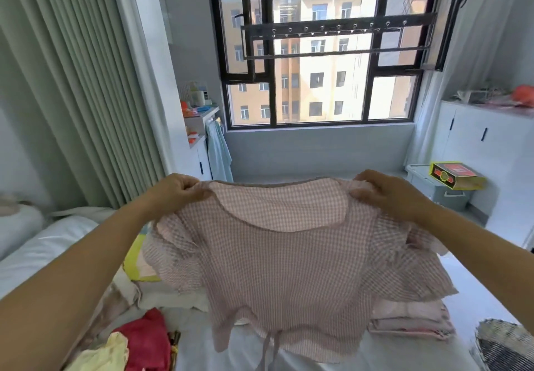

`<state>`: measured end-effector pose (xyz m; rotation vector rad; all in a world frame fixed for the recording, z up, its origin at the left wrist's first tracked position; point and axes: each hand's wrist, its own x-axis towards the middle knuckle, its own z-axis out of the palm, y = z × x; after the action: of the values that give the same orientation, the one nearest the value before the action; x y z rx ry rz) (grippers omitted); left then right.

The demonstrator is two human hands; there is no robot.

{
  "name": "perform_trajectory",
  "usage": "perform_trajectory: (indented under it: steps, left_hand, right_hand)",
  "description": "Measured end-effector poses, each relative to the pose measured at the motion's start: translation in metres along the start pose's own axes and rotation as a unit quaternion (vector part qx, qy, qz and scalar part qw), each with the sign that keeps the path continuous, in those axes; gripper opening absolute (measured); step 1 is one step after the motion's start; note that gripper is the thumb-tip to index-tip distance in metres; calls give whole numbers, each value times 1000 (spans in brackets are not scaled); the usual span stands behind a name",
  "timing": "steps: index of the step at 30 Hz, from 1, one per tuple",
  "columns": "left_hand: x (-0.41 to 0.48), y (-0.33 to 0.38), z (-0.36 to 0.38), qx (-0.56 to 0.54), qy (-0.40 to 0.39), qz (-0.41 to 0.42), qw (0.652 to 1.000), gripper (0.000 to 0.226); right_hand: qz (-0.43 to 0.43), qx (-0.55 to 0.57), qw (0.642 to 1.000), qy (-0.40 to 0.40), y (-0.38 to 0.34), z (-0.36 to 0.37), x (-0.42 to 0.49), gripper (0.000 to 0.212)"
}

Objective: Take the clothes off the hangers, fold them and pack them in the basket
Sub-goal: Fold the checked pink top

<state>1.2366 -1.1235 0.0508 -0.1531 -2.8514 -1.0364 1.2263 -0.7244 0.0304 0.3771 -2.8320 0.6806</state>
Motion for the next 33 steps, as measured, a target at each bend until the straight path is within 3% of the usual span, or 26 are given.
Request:
perform_trajectory:
  steps: [2, 4, 8, 13, 16, 20, 22, 25, 27, 30, 33]
  left_hand:
    - [0, -1, -1, -12, 12, -11, 1000, 52]
    - [2, 0, -5, -40, 43, -22, 998, 60]
    - [3, 8, -10, -104, 78, -31, 991, 47]
    - [3, 20, -14, -159, 77, -10, 984, 25]
    - [1, 24, -16, -137, 77, -2, 988, 16]
    - [-2, 32, -18, -88, 49, -3, 995, 21]
    - [-5, 41, -17, -49, 21, 2, 999, 23]
    - [-6, 50, -13, 6, 18, 21, 1000, 26]
    - [-5, 53, -12, 27, 52, 29, 998, 30]
    - [-2, 48, -14, 24, 121, 24, 992, 32]
    - [0, 39, -19, -13, 150, 12, 988, 37]
  right_hand:
    - [-35, -82, 994, -57, -4, -2, -2, 91]
    - [-93, -159, 980, -79, -4, 0, -5, 104]
    - [-121, -195, 973, 23, 6, 7, -1, 64]
    - [-114, 63, 991, 40, 7, -5, 6, 18]
    - [-89, 75, 992, 48, 4, -12, 12, 8]
    - [-92, -20, 986, 140, 10, -4, 21, 7]
    - [-37, -22, 989, 138, 11, 3, 26, 8]
    - [76, 99, 990, 64, 2, 14, 29, 5]
    - [99, 168, 979, 61, -3, 22, 28, 6]
    - [51, 179, 982, 24, -13, 32, 21, 24]
    - [-17, 35, 998, 43, -18, 44, 17, 52]
